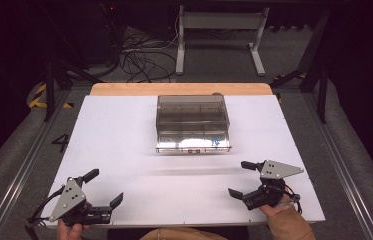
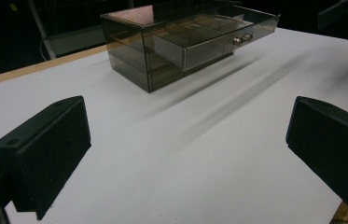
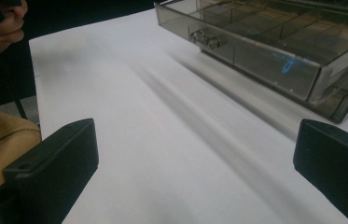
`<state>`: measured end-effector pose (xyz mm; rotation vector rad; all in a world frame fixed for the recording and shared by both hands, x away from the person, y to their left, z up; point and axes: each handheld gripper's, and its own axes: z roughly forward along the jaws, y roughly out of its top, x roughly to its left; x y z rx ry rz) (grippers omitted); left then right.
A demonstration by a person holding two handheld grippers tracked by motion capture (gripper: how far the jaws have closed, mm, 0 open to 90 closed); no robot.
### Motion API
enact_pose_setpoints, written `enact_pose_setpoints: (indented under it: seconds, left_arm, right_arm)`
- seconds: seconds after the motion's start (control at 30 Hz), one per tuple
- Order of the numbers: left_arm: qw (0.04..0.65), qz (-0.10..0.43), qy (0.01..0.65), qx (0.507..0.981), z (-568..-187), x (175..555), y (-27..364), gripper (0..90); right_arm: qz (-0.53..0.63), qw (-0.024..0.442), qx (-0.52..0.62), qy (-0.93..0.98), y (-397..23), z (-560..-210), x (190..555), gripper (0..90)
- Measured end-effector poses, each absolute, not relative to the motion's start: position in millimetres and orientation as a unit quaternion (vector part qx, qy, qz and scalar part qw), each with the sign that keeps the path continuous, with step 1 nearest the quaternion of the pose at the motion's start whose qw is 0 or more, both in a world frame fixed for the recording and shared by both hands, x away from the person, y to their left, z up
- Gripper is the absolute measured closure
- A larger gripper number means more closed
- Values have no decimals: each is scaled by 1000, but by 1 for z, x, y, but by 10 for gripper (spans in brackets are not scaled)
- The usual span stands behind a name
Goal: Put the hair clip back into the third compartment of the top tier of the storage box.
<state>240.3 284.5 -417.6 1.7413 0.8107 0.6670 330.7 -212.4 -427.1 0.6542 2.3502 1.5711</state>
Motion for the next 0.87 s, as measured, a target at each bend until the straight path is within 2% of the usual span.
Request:
enact_pose_setpoints:
  seconds: [0.4,0.87]
  left_arm:
    - [522,294,341,725,-420,242,284,8]
    - [519,296,346,723,-420,243,284,8]
  right_arm:
    - [536,110,243,801,-219,-446,326,1]
    - [550,116,239,792,-224,-439,330,0]
